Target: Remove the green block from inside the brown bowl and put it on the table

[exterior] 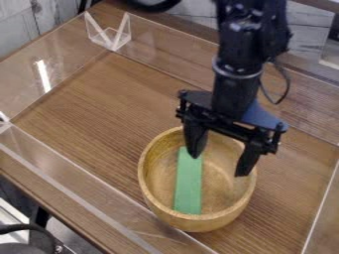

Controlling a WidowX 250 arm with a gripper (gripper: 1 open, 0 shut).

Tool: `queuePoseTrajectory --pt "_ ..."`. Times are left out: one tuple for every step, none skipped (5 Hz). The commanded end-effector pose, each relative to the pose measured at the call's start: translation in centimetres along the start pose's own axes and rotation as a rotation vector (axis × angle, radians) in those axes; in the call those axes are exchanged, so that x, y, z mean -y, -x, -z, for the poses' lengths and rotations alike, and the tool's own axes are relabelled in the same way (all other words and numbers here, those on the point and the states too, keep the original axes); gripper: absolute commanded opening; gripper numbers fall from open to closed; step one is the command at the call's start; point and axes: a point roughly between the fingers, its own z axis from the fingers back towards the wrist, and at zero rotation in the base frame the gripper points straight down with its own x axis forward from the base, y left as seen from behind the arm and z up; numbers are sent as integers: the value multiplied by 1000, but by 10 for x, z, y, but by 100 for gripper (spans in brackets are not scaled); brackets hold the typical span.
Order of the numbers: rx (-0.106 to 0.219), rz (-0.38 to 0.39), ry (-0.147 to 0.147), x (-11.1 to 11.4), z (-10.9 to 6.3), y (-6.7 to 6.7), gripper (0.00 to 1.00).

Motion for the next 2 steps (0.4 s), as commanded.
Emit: queuePoseTrajectory --pt "52 -42 31 -3 -2 -3 100" --pt "50 -72 33 -7 4 -6 100"
